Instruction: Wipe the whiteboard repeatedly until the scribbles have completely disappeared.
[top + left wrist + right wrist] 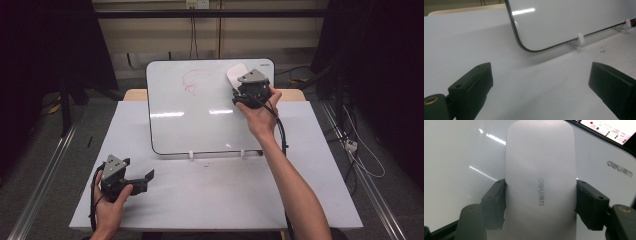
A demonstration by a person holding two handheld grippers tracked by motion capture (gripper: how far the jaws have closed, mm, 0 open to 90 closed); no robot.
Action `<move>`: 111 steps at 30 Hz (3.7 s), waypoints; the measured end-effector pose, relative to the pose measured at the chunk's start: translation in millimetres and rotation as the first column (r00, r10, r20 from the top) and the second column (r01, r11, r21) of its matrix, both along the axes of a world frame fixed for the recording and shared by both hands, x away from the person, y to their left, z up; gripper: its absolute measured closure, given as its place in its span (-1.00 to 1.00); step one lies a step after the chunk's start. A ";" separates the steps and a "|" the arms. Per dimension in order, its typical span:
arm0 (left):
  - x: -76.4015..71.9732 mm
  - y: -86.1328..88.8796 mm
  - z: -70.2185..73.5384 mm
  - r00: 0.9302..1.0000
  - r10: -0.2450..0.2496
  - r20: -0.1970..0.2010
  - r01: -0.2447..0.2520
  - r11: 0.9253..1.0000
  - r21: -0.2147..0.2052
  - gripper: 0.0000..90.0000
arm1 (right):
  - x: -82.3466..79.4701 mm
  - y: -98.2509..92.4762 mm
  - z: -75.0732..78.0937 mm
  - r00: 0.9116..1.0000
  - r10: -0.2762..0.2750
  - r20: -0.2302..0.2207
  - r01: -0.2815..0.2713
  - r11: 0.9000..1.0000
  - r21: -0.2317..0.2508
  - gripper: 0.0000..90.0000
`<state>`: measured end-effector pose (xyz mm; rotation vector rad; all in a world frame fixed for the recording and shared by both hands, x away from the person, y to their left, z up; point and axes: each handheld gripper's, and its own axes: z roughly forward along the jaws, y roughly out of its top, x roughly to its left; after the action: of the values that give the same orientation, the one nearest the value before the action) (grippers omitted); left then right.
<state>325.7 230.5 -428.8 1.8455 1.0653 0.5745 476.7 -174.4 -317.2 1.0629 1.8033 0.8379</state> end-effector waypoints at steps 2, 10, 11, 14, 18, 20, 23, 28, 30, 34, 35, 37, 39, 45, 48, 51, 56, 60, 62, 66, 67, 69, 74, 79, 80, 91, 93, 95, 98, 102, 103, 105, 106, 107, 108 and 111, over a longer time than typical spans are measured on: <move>-0.1 -0.9 -0.3 1.000 -0.002 -0.005 0.002 1.000 -0.005 -0.88 | -3.1 -8.6 -3.5 1.000 -0.007 0.000 0.007 1.000 0.007 -0.29; 1.2 -5.2 -1.0 1.000 -0.003 -0.006 0.003 1.000 -0.002 -0.88 | -16.2 -18.7 -16.9 1.000 -0.011 -0.001 0.011 1.000 0.017 -0.29; 1.4 -5.9 -1.1 1.000 -0.005 -0.007 0.005 1.000 -0.003 -0.88 | -18.8 -17.9 -19.2 1.000 -0.010 -0.006 0.010 1.000 0.015 -0.29; 2.0 -7.7 -1.3 1.000 -0.009 -0.009 0.009 1.000 0.001 -0.88 | -20.9 -16.6 -21.7 1.000 -0.006 -0.012 0.006 1.000 0.012 -0.29; 3.2 -9.2 -1.8 1.000 -0.014 -0.011 0.014 1.000 0.006 -0.88 | -26.6 -9.0 -29.5 1.000 0.009 -0.019 -0.009 1.000 -0.002 -0.29; 3.4 -9.3 -1.1 1.000 -0.022 -0.017 0.022 1.000 0.006 -0.88 | -28.6 -3.6 -32.1 1.000 0.019 -0.023 -0.020 1.000 -0.011 -0.29; 4.0 -9.5 -1.2 0.999 -0.027 -0.018 0.027 1.000 0.010 -0.88 | -30.6 2.1 -34.6 0.999 0.030 -0.023 -0.030 0.999 -0.023 -0.29; 4.3 -11.6 -1.9 1.000 -0.021 -0.011 0.021 1.000 0.004 -0.88 | -34.9 22.8 -40.6 0.997 0.074 -0.029 -0.076 0.996 -0.055 -0.29; 3.9 -12.8 -2.2 1.000 -0.026 -0.014 0.026 1.000 0.011 -0.88 | -35.5 30.7 -42.3 0.995 0.092 -0.029 -0.094 0.993 -0.065 -0.29; 3.0 -14.7 -1.8 0.999 -0.035 -0.008 0.035 0.999 0.010 -0.88 | -35.9 42.7 -44.1 0.993 0.115 -0.027 -0.117 0.990 -0.075 -0.29; 2.9 -14.9 -2.3 0.999 -0.044 -0.020 0.045 0.999 0.017 -0.88 | -35.8 49.4 -44.4 0.992 0.124 -0.027 -0.125 0.989 -0.081 -0.29; 3.1 -15.8 -3.5 0.999 -0.039 -0.014 0.039 0.999 0.019 -0.88 | -35.7 52.2 -44.4 0.992 0.126 -0.028 -0.128 0.988 -0.087 -0.29; 3.2 -16.8 -3.9 0.999 -0.048 -0.017 0.048 0.999 0.016 -0.88 | -34.7 56.2 -44.0 0.992 0.125 -0.026 -0.127 0.988 -0.086 -0.29; 3.7 -16.6 -3.6 0.999 -0.042 -0.018 0.042 0.999 0.021 -0.88 | -34.3 65.9 -43.7 0.991 0.135 -0.021 -0.137 0.985 -0.102 -0.29; 3.6 -16.1 -3.6 0.999 -0.048 -0.023 0.049 0.999 0.020 -0.88 | -33.4 72.6 -43.0 0.989 0.146 -0.020 -0.147 0.982 -0.115 -0.29; 3.7 -16.1 -3.9 0.999 -0.045 -0.019 0.046 0.999 0.015 -0.88 | -32.3 79.4 -41.9 0.987 0.158 -0.020 -0.159 0.979 -0.129 -0.29; 3.5 -14.8 -2.9 0.998 -0.049 -0.025 0.050 0.999 0.022 -0.88 | -29.6 91.9 -39.6 0.985 0.174 -0.022 -0.175 0.975 -0.138 -0.29; 3.2 -13.7 -2.7 0.999 -0.047 -0.024 0.047 0.999 0.016 -0.88 | -27.0 102.9 -37.4 0.982 0.189 -0.022 -0.190 0.971 -0.145 -0.29; 3.2 -13.0 -2.5 0.999 -0.046 -0.025 0.046 0.999 0.015 -0.88 | -26.0 108.6 -36.7 0.981 0.195 -0.021 -0.196 0.969 -0.151 -0.29; 3.1 -12.2 -2.4 0.999 -0.042 -0.023 0.043 0.999 0.011 -0.88 | -23.7 117.2 -34.6 0.979 0.202 -0.021 -0.203 0.965 -0.164 -0.29; 3.1 -12.1 -2.3 0.999 -0.043 -0.023 0.043 0.999 0.011 -0.88 | -23.3 119.3 -34.2 0.979 0.205 -0.019 -0.205 0.964 -0.168 -0.29; 3.0 -11.8 -2.2 0.999 -0.044 -0.022 0.044 0.999 0.012 -0.88 | -21.9 121.6 -33.3 0.978 0.205 -0.022 -0.206 0.963 -0.172 -0.29; 3.1 -12.2 -2.3 0.999 -0.045 -0.024 0.045 0.999 0.014 -0.88 | -19.4 125.9 -30.9 0.977 0.210 -0.019 -0.211 0.964 -0.165 -0.29; 2.6 -12.3 -2.2 0.999 -0.047 -0.024 0.047 0.999 0.011 -0.88 | -15.4 131.5 -27.8 0.978 0.209 -0.020 -0.210 0.964 -0.164 -0.29; 2.8 -12.1 -2.3 0.999 -0.046 -0.024 0.046 0.999 0.010 -0.88 | -15.4 131.5 -27.8 0.978 0.209 -0.020 -0.210 0.964 -0.164 -0.29; 1.9 -9.8 -1.6 0.999 -0.043 -0.019 0.043 0.999 0.010 -0.88 | -1.3 148.5 -14.4 0.980 0.201 -0.007 -0.199 0.967 -0.161 -0.29; 1.9 -9.8 -1.3 0.999 -0.043 -0.017 0.043 0.999 0.011 -0.88 | 1.8 149.7 -12.2 0.981 0.195 -0.006 -0.193 0.968 -0.159 -0.29; 1.5 -10.3 -1.6 0.999 -0.047 -0.014 0.047 0.999 0.009 -0.88 | 3.5 151.0 -9.8 0.982 0.191 -0.008 -0.190 0.969 -0.157 -0.29; 1.3 -10.4 -1.8 0.999 -0.046 -0.018 0.047 0.999 0.012 -0.88 | 5.1 151.3 -7.6 0.983 0.185 -0.008 -0.184 0.970 -0.158 -0.29; 0.4 -9.6 -1.4 0.999 -0.044 -0.015 0.045 0.999 0.011 -0.88 | 6.3 150.0 -4.6 0.984 0.178 -0.006 -0.177 0.972 -0.156 -0.29; 0.3 -9.2 -1.4 0.999 -0.042 -0.016 0.043 0.999 0.011 -0.88 | 6.7 149.9 -4.5 0.984 0.180 -0.007 -0.178 0.971 -0.157 -0.29; 0.2 -8.5 -1.6 0.999 -0.041 -0.012 0.042 0.999 0.007 -0.88 | 6.8 150.3 -4.5 0.985 0.174 -0.003 -0.172 0.972 -0.158 -0.29; 0.0 -8.2 -1.3 0.999 -0.041 -0.016 0.041 0.999 0.010 -0.88 | 6.9 150.2 -4.5 0.984 0.177 -0.005 -0.175 0.972 -0.158 -0.29; -0.2 -8.1 -1.3 0.999 -0.040 -0.016 0.040 0.999 0.008 -0.88 | 7.0 149.7 -4.3 0.985 0.173 0.000 -0.171 0.973 -0.156 -0.29; -0.3 -8.1 -1.3 0.999 -0.040 -0.016 0.040 0.999 0.008 -0.88 | 8.1 148.4 -2.5 0.985 0.171 0.001 -0.169 0.974 -0.151 -0.29; -0.5 -8.1 -1.2 0.999 -0.040 -0.015 0.040 0.999 0.009 -0.88 | 9.7 146.9 -0.5 0.986 0.167 0.001 -0.165 0.975 -0.149 -0.29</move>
<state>325.1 222.4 -430.0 1.8775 1.0351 0.5436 486.4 -27.4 -317.8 0.8186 1.9301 0.7933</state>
